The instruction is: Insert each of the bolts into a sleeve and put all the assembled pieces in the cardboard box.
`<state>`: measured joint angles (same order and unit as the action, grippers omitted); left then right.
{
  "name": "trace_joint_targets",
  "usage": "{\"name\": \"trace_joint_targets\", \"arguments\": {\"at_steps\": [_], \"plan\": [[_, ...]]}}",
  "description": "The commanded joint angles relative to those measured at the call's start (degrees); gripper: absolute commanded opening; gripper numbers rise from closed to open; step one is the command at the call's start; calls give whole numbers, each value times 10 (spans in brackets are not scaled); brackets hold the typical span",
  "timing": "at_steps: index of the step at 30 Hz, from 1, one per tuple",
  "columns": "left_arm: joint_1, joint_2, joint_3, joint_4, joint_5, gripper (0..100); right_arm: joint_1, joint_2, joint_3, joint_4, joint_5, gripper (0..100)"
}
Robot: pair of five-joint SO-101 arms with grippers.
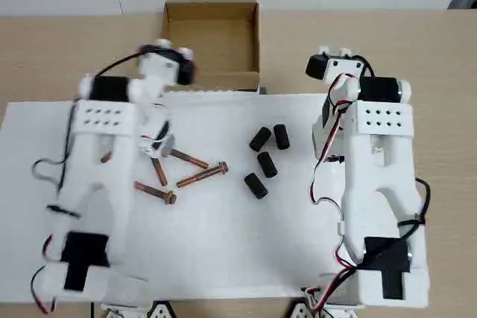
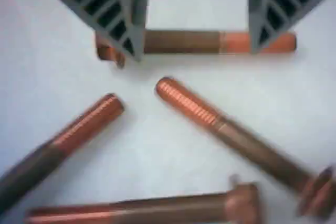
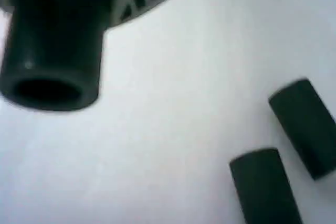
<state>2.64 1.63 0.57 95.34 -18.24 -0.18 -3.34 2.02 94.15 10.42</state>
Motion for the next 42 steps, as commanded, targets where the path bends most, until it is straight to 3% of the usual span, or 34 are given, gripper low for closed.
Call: {"name": "trace_joint_targets", "arguments": {"at_steps": [1, 6, 20, 26, 42], "plan": [[46, 27, -37, 5, -43, 73, 5, -28, -23, 5, 65, 8], [98, 76, -38, -7, -65, 68, 1, -28, 3, -1, 113, 8], [185, 99, -51, -36, -67, 70, -5, -32, 121, -80, 111, 8], [185, 100, -51, -39, -67, 145, -36, -32, 121, -81, 110, 8], [165, 181, -51, -98, -68, 145, -44, -32, 121, -81, 110, 8]]}}
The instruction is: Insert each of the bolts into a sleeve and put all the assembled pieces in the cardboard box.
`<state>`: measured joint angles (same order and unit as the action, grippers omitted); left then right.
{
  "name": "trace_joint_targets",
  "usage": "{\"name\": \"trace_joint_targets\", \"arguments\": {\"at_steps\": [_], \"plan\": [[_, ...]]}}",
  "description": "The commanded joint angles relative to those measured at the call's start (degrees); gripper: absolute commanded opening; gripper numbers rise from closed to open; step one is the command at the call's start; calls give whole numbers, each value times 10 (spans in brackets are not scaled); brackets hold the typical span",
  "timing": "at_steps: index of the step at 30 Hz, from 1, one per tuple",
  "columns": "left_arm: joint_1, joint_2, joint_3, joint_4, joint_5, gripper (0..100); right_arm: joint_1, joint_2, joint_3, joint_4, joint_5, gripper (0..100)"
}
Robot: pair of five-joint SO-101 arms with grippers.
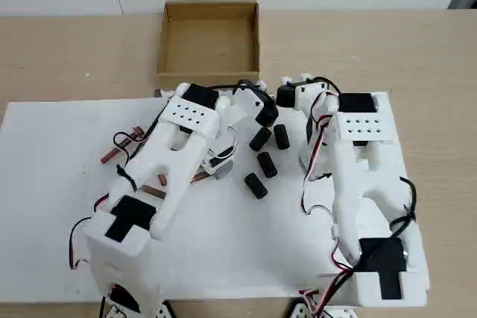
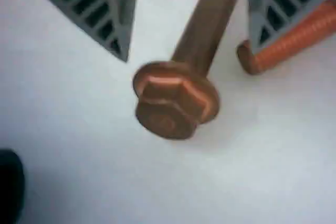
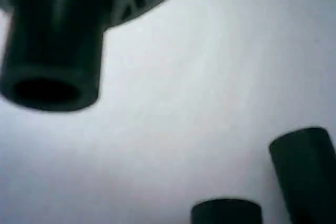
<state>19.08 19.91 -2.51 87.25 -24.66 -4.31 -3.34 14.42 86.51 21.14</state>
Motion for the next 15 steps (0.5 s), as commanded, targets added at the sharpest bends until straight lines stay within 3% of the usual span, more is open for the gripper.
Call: {"name": "trace_joint_targets", "arguments": {"at_steps": [1, 9, 15], "plan": [[1, 3, -20, -19, -4, 145, -2, -32, -3, -5, 3, 8], [-1, 33, -20, -22, -4, 52, 0, -32, -3, -4, -2, 8], [-1, 31, -20, -22, -4, 39, -1, -33, -3, -2, -10, 8]]}}
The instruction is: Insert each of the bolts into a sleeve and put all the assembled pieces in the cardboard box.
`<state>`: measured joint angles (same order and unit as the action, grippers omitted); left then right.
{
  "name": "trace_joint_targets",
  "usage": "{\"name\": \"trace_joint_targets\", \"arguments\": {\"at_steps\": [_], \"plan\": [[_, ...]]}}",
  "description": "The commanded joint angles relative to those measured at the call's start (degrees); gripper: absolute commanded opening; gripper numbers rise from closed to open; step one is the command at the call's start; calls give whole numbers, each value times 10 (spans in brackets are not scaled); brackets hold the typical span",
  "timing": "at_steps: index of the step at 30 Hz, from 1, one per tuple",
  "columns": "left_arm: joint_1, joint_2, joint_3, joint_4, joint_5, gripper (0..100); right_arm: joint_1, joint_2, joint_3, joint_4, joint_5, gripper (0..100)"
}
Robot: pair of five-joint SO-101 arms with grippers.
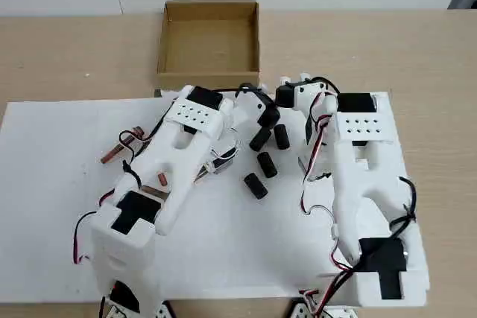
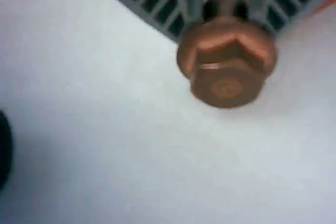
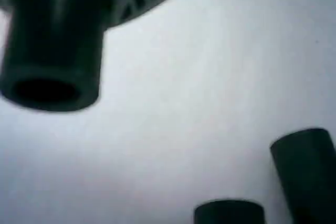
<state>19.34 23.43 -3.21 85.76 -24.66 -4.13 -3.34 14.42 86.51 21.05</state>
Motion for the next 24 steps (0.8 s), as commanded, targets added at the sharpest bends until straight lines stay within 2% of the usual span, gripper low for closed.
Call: {"name": "trace_joint_targets", "arguments": {"at_steps": [1, 6, 8, 20, 21, 24], "plan": [[-3, -4, -13, -6, -4, 39, -3, -33, -3, -1, -9, 8], [-1, -9, -20, 0, -4, 11, -4, -34, -4, 0, -9, 8], [-1, -28, -38, 28, -4, 6, -4, -44, -4, 1, -9, 7], [0, -142, -126, 112, 4, 6, -33, -192, -3, 37, -24, 4], [0, -148, -131, 117, 24, 6, -33, -198, -3, 44, -24, 4], [-2, -165, -153, 120, 145, 6, -33, -217, -3, 63, -25, 4]]}}
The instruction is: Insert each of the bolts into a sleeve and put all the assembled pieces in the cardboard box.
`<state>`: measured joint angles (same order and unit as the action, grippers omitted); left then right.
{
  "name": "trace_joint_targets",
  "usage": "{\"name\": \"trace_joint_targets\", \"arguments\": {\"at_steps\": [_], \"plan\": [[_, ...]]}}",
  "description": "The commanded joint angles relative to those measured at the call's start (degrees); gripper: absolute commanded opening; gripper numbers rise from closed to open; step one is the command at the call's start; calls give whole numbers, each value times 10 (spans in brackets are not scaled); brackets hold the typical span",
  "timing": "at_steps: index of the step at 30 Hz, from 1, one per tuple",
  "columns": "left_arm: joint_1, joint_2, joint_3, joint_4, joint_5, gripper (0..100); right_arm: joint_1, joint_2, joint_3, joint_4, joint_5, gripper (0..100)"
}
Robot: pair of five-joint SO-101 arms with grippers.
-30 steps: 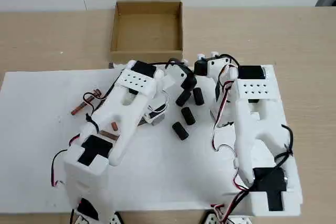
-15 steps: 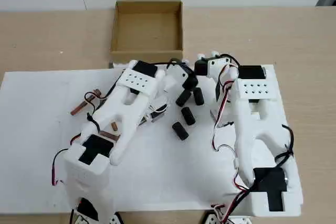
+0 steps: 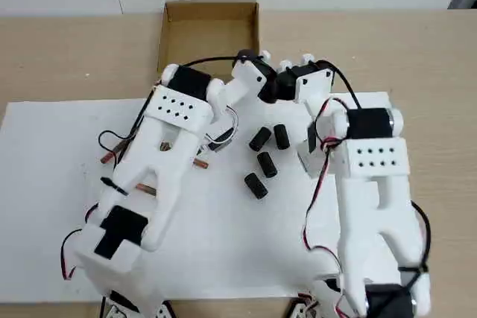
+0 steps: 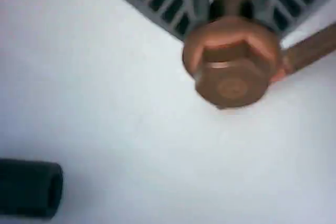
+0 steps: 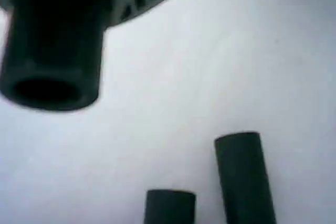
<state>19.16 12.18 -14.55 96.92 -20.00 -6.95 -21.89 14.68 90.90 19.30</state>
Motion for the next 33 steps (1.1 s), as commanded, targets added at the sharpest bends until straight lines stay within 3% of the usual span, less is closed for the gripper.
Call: {"name": "trace_joint_targets", "arguments": {"at_steps": [1, 3, 6, 10, 16, 25, 33], "plan": [[1, -59, -49, 10, 136, 6, -5, -38, -5, 25, -12, 4], [5, -70, -62, 10, 177, 6, -5, -54, -5, 41, -39, 4], [18, -84, -64, 10, 181, 6, -5, -79, -4, 55, -72, 4], [25, -91, -64, 9, 184, 5, -4, -110, -3, 55, -79, 4], [22, -136, -64, 7, 258, 5, -2, -155, -3, 52, -87, 3], [21, -218, -64, 6, 341, 5, -4, -225, -2, 50, -198, 3], [-23, -264, -48, 7, 368, 5, -5, -265, -2, 55, -227, 3]]}}
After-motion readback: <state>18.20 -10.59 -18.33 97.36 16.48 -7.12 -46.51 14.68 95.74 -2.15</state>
